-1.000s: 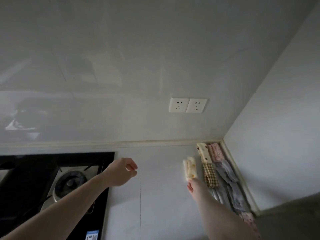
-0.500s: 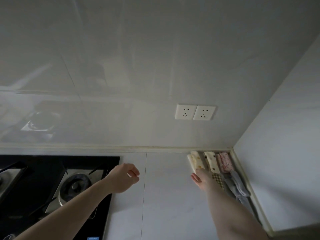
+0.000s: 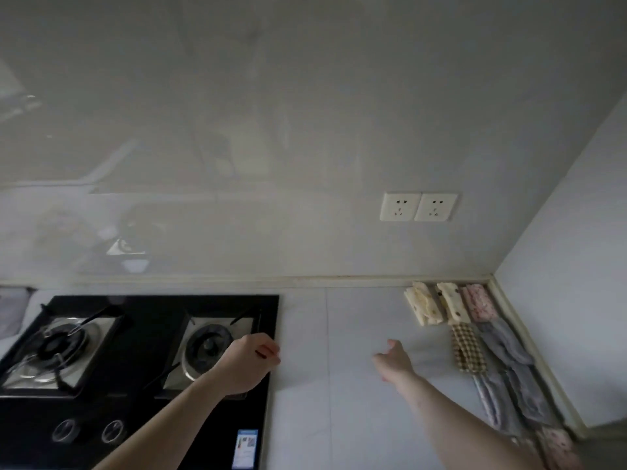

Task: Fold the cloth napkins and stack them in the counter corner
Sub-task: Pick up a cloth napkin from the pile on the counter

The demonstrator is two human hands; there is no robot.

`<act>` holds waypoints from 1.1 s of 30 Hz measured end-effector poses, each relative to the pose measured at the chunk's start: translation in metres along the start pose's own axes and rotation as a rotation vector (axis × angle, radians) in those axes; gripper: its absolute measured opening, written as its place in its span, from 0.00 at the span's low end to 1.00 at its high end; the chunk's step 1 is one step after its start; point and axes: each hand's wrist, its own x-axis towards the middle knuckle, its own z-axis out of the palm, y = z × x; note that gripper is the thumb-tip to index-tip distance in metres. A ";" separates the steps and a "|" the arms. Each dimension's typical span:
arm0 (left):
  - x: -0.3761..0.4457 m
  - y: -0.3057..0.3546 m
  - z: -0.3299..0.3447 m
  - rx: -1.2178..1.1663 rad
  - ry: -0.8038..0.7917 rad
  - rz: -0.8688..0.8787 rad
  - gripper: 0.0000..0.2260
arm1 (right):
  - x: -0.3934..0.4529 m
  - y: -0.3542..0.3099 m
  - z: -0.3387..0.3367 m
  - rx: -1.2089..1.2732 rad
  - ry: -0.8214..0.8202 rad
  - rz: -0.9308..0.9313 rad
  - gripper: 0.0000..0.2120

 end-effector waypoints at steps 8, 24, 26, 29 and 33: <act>-0.108 -0.105 -0.047 0.012 0.140 -0.118 0.10 | -0.138 -0.091 0.126 -0.167 -0.223 -0.416 0.30; -0.365 -0.337 -0.144 -0.090 0.551 -0.299 0.08 | -0.424 -0.168 0.358 -0.278 -0.605 -0.879 0.24; -0.387 -0.361 -0.152 -0.114 0.583 -0.326 0.08 | -0.449 -0.175 0.379 -0.305 -0.656 -0.911 0.24; -0.407 -0.394 -0.167 -0.153 0.646 -0.363 0.08 | -0.474 -0.190 0.410 -0.334 -0.717 -0.939 0.23; -0.419 -0.433 -0.189 -0.178 0.698 -0.394 0.09 | -0.491 -0.214 0.460 -0.346 -0.769 -0.970 0.23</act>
